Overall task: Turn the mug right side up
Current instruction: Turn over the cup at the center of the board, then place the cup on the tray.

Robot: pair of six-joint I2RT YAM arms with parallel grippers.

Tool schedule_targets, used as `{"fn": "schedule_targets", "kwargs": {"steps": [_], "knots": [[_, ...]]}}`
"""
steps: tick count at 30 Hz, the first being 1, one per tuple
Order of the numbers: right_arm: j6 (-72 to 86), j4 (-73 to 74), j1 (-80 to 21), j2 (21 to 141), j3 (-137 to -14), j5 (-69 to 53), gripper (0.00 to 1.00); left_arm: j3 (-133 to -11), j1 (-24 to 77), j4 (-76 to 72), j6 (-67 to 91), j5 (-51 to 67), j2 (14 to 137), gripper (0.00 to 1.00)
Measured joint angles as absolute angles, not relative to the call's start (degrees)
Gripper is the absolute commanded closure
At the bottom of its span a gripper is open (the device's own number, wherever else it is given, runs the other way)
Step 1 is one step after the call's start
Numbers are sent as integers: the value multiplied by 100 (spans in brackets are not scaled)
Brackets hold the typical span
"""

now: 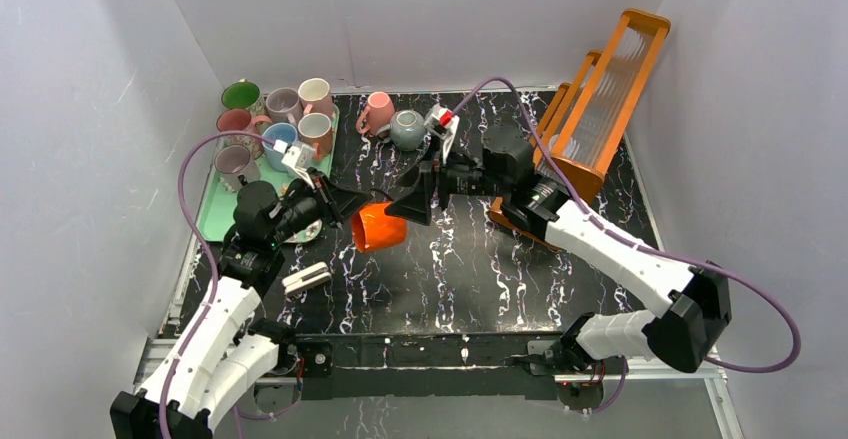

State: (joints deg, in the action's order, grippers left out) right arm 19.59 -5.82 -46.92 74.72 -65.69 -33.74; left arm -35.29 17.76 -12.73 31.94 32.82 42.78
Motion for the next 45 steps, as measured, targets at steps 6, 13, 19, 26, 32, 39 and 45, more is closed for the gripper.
{"fn": "schedule_targets", "kwargs": {"steps": [6, 13, 19, 26, 32, 39, 45], "knots": [[1927, -336, -4692, 7006, -6458, -3291, 1, -4488, 1776, 550, 2016, 2386, 4912, 100], [1879, 123, -4694, 6641, -6361, -3214, 1, -5408, 1774, 2198, 974, 967, 5817, 100], [1789, 392, -4694, 6226, -6110, -3148, 1, -5887, 1693, 3002, 397, -281, 6390, 100], [1758, 495, -4694, 5846, -5929, -3122, 1, -6305, 617, 3208, 252, -620, 7170, 100], [1710, 554, -4694, 5732, -5900, -3127, 1, -6678, -123, 3173, 276, -832, 7852, 100], [1599, 672, -4694, 5634, -5828, -3120, 1, -7389, -386, 2941, 432, -897, 8799, 100], [1577, 672, -4694, 5583, -5826, -3127, 1, -7566, -432, 2827, 569, -1087, 9286, 100]]}}
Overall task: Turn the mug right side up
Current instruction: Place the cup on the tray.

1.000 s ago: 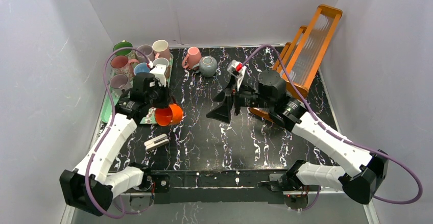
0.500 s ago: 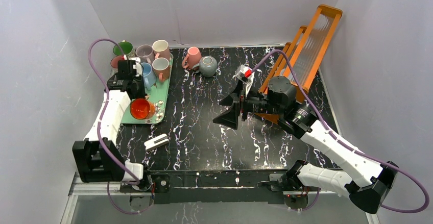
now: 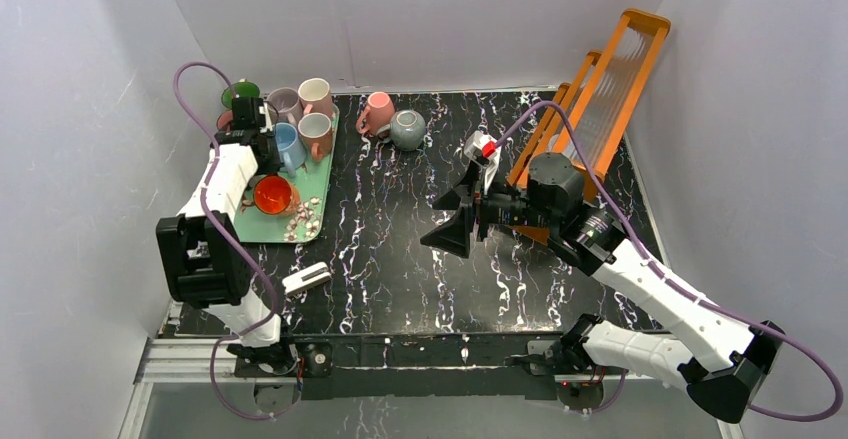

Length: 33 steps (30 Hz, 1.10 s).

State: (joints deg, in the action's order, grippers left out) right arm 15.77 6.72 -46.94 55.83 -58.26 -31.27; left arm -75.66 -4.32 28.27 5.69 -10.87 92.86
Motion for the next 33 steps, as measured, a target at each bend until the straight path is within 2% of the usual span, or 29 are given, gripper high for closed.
{"fn": "schedule_targets", "kwargs": {"steps": [21, 25, 29, 33], "knots": [[1573, 657, -4694, 5592, -5682, -2965, 1, -8399, -497, 2571, 550, -1684, 10532, 98], [1544, 681, -4694, 5594, -5682, -2899, 1, -8597, -506, 2552, 526, -1723, 10709, 91], [1500, 703, -4694, 5596, -5682, -2849, 1, -8643, -508, 2530, 515, -1782, 10761, 90], [1500, 716, -4694, 5599, -5682, -2832, 1, -8670, -517, 2530, 519, -1839, 10761, 76]]}}
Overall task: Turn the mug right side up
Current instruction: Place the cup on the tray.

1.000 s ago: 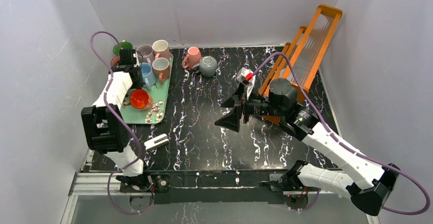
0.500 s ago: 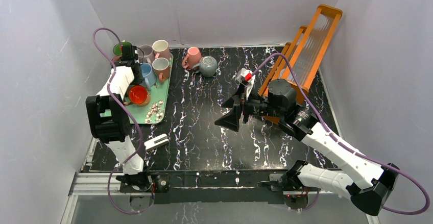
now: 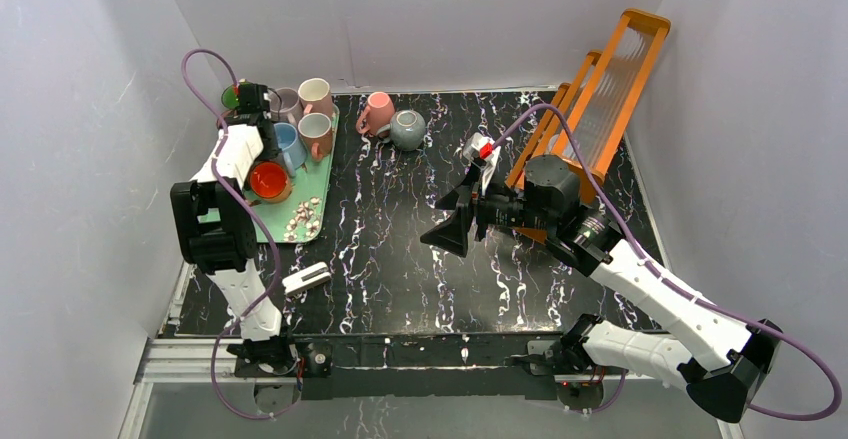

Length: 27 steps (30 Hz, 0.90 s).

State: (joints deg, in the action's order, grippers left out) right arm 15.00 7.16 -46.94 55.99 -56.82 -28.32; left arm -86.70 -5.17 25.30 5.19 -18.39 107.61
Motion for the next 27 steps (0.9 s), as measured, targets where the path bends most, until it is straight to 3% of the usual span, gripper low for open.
{"fn": "schedule_targets", "kwargs": {"steps": [4, 12, 18, 27], "knots": [[1500, 716, -4694, 5596, -5682, -2779, 1, -8720, -526, 2515, 537, -1887, 10761, 61], [1612, 838, -4694, 5596, -5682, -2458, 1, -8744, -532, 2440, 709, -1883, 10661, 44], [1999, 1046, -4694, 5596, -5690, -1922, 1, -8656, -534, 2432, 858, -1708, 10055, 41], [2456, 1417, -4694, 5645, -5802, -1365, 1, -7850, -464, 1743, 794, 220, 8608, 40]]}}
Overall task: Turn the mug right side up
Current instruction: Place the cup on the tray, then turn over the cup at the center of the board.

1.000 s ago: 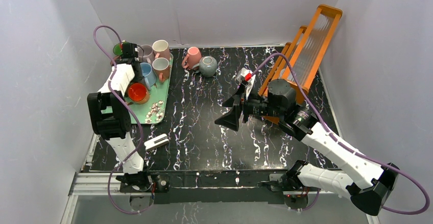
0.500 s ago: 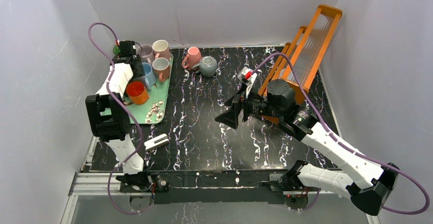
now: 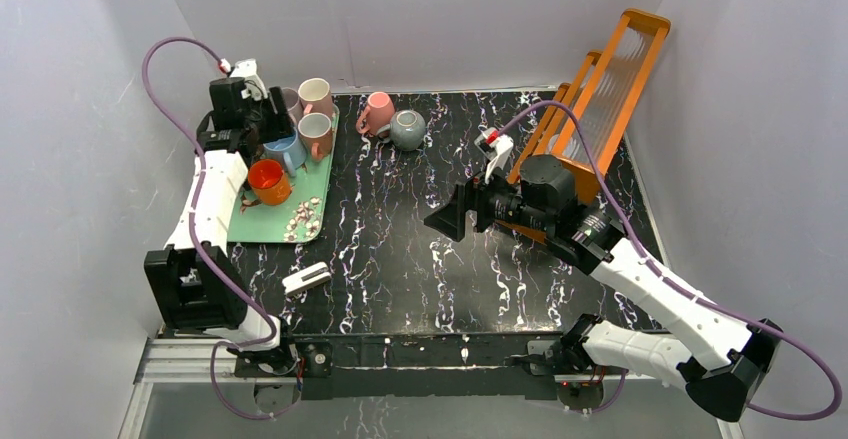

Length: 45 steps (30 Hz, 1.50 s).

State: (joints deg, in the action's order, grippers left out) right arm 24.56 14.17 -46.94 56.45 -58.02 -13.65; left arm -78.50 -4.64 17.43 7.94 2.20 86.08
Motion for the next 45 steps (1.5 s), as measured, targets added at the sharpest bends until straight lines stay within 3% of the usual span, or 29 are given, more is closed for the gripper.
{"fn": "schedule_targets", "kwargs": {"steps": [13, 30, 45], "knots": [[2322, 1553, -4694, 5315, -5802, -1354, 1, -7780, 998, 1260, -816, 2145, 9603, 41], [1929, 1651, -4694, 5087, -5885, -1319, 1, -8217, 1295, 301, -3098, 3568, 11273, 38], [1861, 1651, -4694, 5166, -6027, -1323, 1, -8630, 1297, -705, -4069, 3688, 12073, 34]]}}
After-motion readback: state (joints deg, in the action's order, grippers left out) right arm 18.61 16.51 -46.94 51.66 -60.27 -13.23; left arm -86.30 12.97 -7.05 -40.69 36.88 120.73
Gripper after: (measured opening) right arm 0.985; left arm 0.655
